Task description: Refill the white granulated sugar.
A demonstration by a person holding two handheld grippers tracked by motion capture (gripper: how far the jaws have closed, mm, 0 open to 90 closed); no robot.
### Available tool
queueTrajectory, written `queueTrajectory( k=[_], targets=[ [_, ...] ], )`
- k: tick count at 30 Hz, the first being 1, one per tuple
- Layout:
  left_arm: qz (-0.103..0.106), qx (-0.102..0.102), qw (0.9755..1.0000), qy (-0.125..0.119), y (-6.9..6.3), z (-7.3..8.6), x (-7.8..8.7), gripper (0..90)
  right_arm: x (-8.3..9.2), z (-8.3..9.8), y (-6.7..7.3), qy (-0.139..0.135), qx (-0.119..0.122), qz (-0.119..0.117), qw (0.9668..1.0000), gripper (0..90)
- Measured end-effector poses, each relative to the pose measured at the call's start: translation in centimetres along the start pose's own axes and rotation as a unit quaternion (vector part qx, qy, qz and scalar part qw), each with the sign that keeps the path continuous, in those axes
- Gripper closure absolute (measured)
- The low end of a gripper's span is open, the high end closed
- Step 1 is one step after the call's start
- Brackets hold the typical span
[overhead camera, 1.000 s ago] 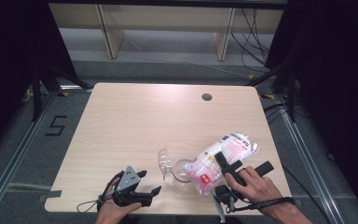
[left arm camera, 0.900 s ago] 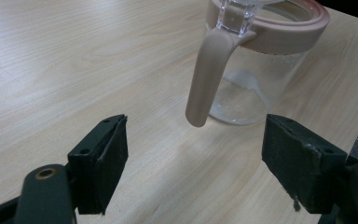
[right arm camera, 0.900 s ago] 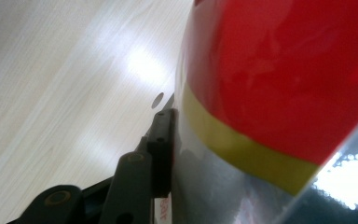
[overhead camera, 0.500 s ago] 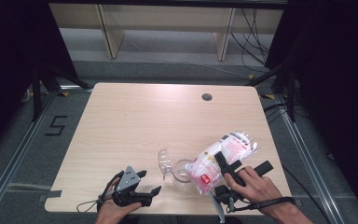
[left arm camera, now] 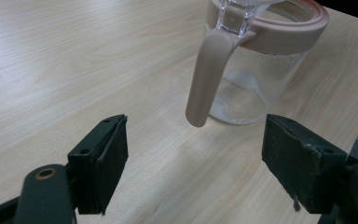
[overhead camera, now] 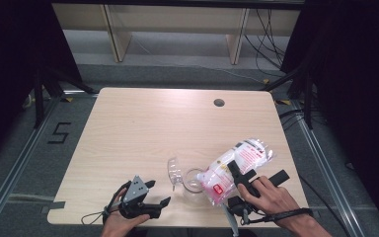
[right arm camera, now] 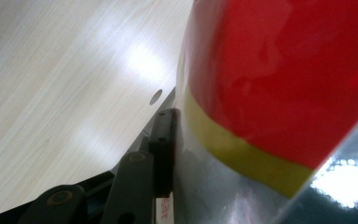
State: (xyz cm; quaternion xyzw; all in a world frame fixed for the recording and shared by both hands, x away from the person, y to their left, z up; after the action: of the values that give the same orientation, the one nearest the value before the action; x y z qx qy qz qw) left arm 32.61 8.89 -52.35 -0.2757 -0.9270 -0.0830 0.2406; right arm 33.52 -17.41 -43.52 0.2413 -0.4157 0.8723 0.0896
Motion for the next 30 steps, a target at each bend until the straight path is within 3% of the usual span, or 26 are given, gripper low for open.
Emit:
queueTrajectory(
  k=[3,4,10,13,14,19,22,29,30],
  targets=[
    [0.001,0.001,1.0000,-0.001,-0.04,0.03,0.00,22.4,0.02,-0.01,0.00,0.003,-0.006,-0.001,1.0000,67.3],
    [0.002,0.005,1.0000,-0.003,-0.11,0.01,-0.02,22.4,0.02,-0.02,-0.20,0.003,0.007,0.002,1.0000,67.3],
    [0.003,-0.006,1.0000,-0.002,-0.02,0.02,-0.01,22.4,0.11,-0.14,-0.25,0.006,0.005,0.003,1.0000,67.7],
    [0.001,0.002,1.0000,-0.001,-0.05,-0.02,-0.06,22.3,0.10,-0.13,-0.20,0.007,0.004,0.002,1.0000,68.0],
    [0.002,0.001,1.0000,-0.002,-0.05,0.01,-0.07,22.3,0.05,-0.13,-0.13,0.007,0.005,-0.008,0.9999,68.1],
    [0.001,0.002,1.0000,-0.001,-0.05,-0.03,-0.06,22.4,-0.04,-0.11,0.01,0.010,0.003,-0.002,0.9999,68.5],
    [0.001,0.001,1.0000,-0.002,-0.03,0.00,-0.05,22.4,-0.07,-0.12,0.16,0.009,-0.001,-0.013,0.9999,68.7],
    [0.001,0.004,1.0000,-0.003,-0.06,-0.04,-0.11,22.4,-0.07,-0.07,0.06,0.010,0.005,-0.011,0.9999,69.2],
    [0.001,0.004,1.0000,-0.003,-0.05,-0.01,-0.11,22.4,-0.05,-0.05,-0.02,0.010,0.006,-0.001,0.9999,69.2]
  ],
)
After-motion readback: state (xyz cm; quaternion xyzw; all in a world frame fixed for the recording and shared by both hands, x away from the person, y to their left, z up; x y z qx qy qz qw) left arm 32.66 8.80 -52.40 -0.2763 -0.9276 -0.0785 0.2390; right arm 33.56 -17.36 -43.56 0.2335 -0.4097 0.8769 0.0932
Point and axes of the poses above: each handheld gripper's, and its own axes: x roughly backward along the jaws, z roughly out of its underside, y roughly to its left, the point moved 6 cm from there along -x, roughly forward along the jaws, and after that the axes turned 14 degrees about -z, right-handed, at the moved point
